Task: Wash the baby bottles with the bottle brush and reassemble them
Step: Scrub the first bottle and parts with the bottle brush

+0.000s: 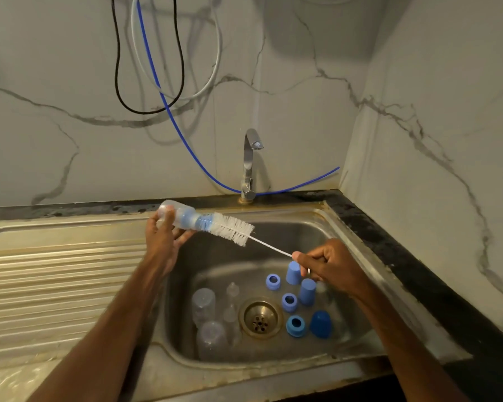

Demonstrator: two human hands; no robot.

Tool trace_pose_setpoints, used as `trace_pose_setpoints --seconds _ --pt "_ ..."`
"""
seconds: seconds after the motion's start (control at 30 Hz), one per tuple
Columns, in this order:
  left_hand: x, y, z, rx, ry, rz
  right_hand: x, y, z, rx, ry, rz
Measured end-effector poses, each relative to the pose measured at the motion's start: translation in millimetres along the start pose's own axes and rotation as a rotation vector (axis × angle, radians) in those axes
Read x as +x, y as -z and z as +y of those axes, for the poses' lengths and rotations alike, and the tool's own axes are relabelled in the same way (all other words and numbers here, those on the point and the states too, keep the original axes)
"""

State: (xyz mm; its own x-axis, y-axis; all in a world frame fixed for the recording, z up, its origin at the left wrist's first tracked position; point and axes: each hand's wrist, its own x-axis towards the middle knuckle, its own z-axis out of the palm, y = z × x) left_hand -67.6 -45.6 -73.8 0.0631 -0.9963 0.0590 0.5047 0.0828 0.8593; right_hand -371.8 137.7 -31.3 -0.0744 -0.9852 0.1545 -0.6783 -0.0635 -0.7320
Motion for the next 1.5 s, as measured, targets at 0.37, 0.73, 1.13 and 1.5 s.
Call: trace_pose_setpoints --seconds 0.37,0.73,1.13,1.5 --pt "-9 -9 0 -0.047 0.082 -0.092 2 -8 -2 -0.005 -0.037 -0.011" --pt "2 14 18 0.022 -0.113 0.297 -1 0 6 0.066 -0.011 -0.042" --pt "-19 -21 -3 -0.083 0.134 0.016 3 -16 -9 0.381 -0.093 -0.185" --pt "-30 -28 1 -0.202 0.205 -0.175 -3 -71 -15 0.498 -0.164 -0.316"
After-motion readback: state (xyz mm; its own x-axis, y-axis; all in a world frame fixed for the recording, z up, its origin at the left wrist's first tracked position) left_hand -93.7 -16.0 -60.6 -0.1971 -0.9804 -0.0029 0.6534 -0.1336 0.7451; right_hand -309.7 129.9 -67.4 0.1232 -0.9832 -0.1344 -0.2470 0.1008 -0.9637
